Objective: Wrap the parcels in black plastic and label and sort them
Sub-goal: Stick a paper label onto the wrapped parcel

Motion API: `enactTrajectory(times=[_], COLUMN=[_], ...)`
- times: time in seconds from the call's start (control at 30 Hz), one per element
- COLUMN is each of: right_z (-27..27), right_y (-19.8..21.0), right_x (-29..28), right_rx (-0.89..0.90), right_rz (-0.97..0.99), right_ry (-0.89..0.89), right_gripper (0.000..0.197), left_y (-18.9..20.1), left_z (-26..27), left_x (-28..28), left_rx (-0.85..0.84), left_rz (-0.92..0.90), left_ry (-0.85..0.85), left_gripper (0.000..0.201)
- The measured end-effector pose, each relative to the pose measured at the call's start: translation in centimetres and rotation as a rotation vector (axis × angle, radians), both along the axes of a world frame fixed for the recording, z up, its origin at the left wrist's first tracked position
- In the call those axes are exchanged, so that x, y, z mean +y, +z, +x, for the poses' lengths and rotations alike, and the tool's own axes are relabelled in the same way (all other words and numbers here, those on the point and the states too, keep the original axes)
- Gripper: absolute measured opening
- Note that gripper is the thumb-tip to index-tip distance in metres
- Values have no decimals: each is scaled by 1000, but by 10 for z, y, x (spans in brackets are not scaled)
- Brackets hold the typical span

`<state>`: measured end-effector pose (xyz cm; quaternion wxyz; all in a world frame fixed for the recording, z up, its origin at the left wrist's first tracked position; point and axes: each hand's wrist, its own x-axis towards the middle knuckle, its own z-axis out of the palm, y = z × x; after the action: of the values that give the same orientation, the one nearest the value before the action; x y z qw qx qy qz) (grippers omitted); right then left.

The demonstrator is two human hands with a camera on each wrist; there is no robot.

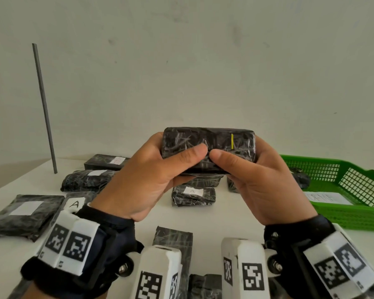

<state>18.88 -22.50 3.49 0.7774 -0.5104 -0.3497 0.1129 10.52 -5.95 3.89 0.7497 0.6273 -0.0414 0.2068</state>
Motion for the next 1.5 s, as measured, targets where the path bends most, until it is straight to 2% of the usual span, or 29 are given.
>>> enactTrajectory(times=[0.1,0.3,0.4,0.5,0.63,0.73,0.83,0.93,1.0,1.1,1.2,1.3,1.43,1.5], right_z=[1,-2,-7,-9,-3,-8,-15,-16,-16,-15,-14,-17,-16,-13], right_y=[0,0,4,5,0,1,5,7,6,7,8,8,6,5], right_x=[-1,0,0,2,6,4,6,9,8,6,6,10,11,9], right_rx=[-29,-84,-5,32,86,-88,-171,-90,-33,-5,-20,-71,-126,-136], right_rz=[-14,-28,38,50,-110,-312,-190,-41,-13,-4,-16,-3,7,-5], right_ry=[19,-12,19,-14,-122,-215,-287,-327,-328,-350,-338,-322,-315,-319], right_gripper=[56,52,41,45,40,40,40,24,32,45,47,51,46,47], left_y=[-1,3,7,7,0,-2,-1,-3,-7,-8,-11,-10,-9,-8], left_z=[2,0,-4,-4,3,6,4,2,4,4,6,10,10,9], left_x=[0,1,6,4,1,2,3,3,1,-12,-16,-9,-5,-9], left_rx=[-19,-27,-3,12,80,155,174,129,34,-139,-202,-175,-115,-105], left_rz=[-23,-54,-92,-118,-62,-28,14,146,214,282,315,252,154,162], left_ry=[-4,-31,-55,-89,31,26,0,-18,22,172,277,262,202,195], left_gripper=[52,32,51,47,58,35,41,72,81,62,55,57,71,66])
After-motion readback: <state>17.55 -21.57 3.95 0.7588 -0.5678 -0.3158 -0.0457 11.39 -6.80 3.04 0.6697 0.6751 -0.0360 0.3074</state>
